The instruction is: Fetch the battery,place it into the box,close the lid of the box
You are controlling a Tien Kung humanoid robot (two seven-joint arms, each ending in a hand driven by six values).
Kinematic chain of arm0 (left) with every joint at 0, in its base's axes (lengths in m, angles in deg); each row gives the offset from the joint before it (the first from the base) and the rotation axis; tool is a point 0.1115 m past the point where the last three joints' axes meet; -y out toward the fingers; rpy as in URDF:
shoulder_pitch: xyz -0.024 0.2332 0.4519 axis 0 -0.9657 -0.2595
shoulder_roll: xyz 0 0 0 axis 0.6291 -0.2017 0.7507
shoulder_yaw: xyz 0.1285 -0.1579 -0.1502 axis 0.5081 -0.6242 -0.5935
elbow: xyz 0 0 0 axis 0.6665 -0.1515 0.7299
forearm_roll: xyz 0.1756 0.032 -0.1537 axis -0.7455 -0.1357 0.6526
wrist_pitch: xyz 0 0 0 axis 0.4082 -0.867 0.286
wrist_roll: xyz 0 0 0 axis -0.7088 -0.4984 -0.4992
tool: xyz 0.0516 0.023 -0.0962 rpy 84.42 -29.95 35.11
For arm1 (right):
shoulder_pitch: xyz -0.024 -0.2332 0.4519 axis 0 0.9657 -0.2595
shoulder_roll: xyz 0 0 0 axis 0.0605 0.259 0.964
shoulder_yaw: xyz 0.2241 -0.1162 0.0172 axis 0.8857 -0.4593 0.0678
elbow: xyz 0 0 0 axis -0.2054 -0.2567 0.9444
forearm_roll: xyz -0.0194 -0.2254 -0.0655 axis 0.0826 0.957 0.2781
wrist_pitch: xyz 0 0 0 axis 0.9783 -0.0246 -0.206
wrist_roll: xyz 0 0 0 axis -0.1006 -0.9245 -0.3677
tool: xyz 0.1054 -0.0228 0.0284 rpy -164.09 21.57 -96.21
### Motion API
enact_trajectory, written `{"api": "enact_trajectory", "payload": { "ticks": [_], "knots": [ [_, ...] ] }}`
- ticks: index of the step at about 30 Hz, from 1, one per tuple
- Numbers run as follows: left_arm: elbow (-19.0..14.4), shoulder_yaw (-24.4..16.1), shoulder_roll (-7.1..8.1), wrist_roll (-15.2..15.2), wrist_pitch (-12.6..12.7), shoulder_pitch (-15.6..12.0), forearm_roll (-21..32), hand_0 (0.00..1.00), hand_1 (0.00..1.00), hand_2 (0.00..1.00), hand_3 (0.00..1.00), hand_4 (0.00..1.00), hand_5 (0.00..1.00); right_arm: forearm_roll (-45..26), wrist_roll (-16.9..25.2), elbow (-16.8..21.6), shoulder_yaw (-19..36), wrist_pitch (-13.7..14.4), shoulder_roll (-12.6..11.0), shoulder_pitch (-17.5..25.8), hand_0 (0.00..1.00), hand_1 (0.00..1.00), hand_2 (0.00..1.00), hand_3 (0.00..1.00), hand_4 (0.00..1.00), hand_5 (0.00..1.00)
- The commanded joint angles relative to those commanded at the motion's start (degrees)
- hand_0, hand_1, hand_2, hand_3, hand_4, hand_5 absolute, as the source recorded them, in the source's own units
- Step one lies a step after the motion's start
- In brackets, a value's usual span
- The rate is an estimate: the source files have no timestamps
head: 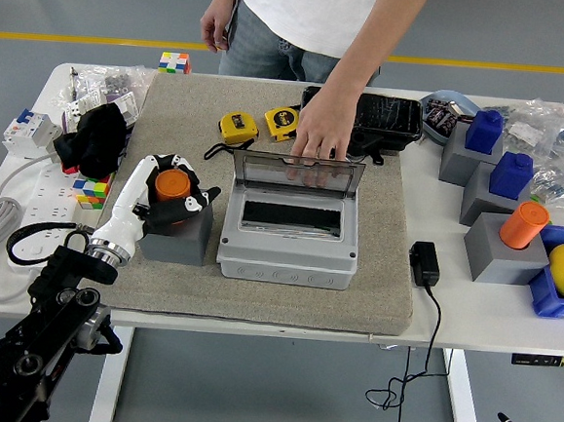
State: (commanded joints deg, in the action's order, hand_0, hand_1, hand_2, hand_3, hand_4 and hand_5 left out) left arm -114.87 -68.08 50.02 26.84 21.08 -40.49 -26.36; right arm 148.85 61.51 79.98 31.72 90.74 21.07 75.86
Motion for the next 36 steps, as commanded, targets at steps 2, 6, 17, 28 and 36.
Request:
{"api": "enact_trajectory", "payload": {
  "ticks": [2, 6, 17, 28, 36],
  "knots": [
    [-0.25, 0.03, 0.11, -0.08, 0.28, 0.1, -0.4, 0.068, 0.079, 0.132, 0.157, 0.835, 0.002, -0.06, 0.0, 0.0, -0.11, 0.0, 0.01, 0.03, 0.852, 0.792, 0.779, 0.834, 0.998, 0.998],
    [-0.61, 0.1, 0.24, -0.14, 0.86, 0.17, -0.95, 0.068, 0.079, 0.132, 0.157, 0.835, 0.002, 0.0, -0.02, 0.0, -0.1, -0.01, 0.02, 0.13, 0.852, 0.792, 0.779, 0.834, 0.998, 0.998],
    [-1.62, 0.64, 0.46, 0.33, 1.31, 0.92, 0.82, 0.067, 0.076, 0.135, 0.162, 0.825, 0.002, 0.1, -0.04, 0.0, 0.14, -0.01, -0.04, -0.07, 0.852, 0.793, 0.779, 0.834, 0.998, 0.998],
    [-6.35, -0.23, 1.89, -0.39, 1.56, 3.42, -0.81, 0.066, 0.073, 0.135, 0.163, 0.828, 0.002, 0.22, -0.03, 0.0, 0.44, -0.02, -0.09, -0.35, 0.852, 0.792, 0.779, 0.835, 0.998, 0.998],
    [-19.17, 6.67, 10.9, -8.11, 5.28, 4.31, -18.66, 0.066, 0.073, 0.133, 0.163, 0.828, 0.002, 1.05, -0.09, 0.0, 1.53, -0.02, -0.64, -0.53, 0.852, 0.792, 0.779, 0.834, 0.998, 0.998]
  ]
}}
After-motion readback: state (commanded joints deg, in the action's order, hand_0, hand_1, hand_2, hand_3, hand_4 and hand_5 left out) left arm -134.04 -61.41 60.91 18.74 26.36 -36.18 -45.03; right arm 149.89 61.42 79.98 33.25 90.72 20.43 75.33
